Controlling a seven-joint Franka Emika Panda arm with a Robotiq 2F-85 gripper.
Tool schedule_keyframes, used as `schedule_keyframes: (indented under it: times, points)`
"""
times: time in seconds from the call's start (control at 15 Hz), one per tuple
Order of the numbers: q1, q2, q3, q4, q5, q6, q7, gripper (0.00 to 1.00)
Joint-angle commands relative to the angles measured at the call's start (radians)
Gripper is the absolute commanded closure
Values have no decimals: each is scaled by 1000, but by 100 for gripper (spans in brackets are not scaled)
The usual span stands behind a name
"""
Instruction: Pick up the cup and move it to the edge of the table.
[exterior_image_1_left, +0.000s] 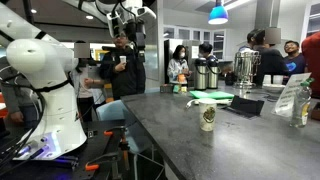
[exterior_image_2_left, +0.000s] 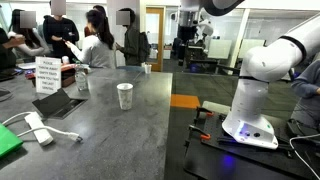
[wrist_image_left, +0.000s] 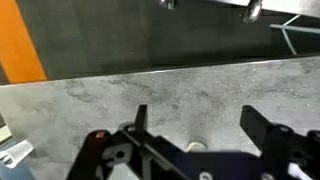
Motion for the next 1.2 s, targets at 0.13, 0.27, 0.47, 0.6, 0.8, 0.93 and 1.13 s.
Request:
schedule_keyframes:
  times: [0.13, 0.27, 0.47, 0.6, 0.8, 0.93, 1.13]
  points:
    - [19, 3, -17, 3, -14, -5, 13, 0]
    - [19, 3, -17, 3, -14, -5, 13, 0]
    - [19, 3, -17, 3, -14, -5, 13, 0]
    - [12, 24, -11, 16, -7, 0, 37, 0]
    - [-27, 112, 17, 74, 35, -1, 200, 0]
    - [-45, 190, 18, 118, 50, 29, 289, 0]
    - [-48, 329, -31, 179, 133, 125, 336, 0]
